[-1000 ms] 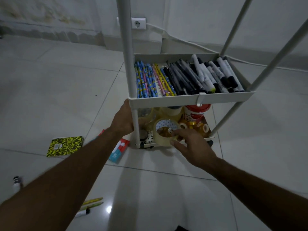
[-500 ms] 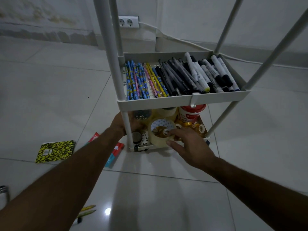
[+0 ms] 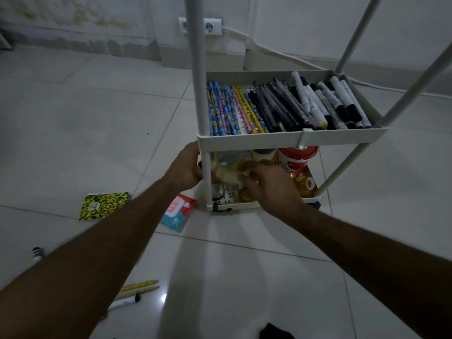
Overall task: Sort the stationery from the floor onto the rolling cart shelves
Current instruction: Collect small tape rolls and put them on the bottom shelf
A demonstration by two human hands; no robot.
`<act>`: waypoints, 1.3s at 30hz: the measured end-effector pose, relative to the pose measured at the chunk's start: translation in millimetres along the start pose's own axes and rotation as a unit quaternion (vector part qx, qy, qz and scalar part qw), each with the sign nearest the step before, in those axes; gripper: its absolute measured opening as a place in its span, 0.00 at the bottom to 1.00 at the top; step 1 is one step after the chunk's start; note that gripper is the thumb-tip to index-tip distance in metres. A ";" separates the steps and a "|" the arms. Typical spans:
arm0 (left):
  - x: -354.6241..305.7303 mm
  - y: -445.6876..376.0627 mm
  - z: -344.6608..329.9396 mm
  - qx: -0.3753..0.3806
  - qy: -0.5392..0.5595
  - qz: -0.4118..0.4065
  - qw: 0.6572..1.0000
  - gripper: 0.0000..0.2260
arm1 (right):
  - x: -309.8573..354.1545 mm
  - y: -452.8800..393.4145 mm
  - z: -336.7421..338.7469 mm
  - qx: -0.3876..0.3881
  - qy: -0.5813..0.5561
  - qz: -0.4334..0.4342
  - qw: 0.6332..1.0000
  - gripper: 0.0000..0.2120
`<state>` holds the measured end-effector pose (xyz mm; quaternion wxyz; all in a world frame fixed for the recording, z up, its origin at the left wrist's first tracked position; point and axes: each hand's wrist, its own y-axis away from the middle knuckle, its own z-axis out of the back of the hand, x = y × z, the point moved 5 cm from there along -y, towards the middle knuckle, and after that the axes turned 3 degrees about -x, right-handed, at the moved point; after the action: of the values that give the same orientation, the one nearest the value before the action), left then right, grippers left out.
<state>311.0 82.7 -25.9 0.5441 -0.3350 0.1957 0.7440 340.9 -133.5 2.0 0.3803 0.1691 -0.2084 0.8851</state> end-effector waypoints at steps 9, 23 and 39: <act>28.6 26.0 21.0 -0.027 0.003 0.036 0.999 0.31 | 15.4 -43.0 -25.2 0.034 0.101 -0.050 0.993 0.21; 30.7 58.5 32.9 -0.026 -0.043 0.011 0.999 0.27 | 30.9 -32.0 -23.4 0.020 0.092 -0.048 0.994 0.20; 117.9 184.6 92.5 -0.108 -0.034 0.127 0.985 0.17 | 121.1 13.9 -125.9 0.188 -0.046 0.099 0.976 0.14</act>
<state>89.3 162.2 -58.7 0.4120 -0.3385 0.1368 0.8349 233.7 -6.5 -53.7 0.2422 0.2568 -0.0719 0.9329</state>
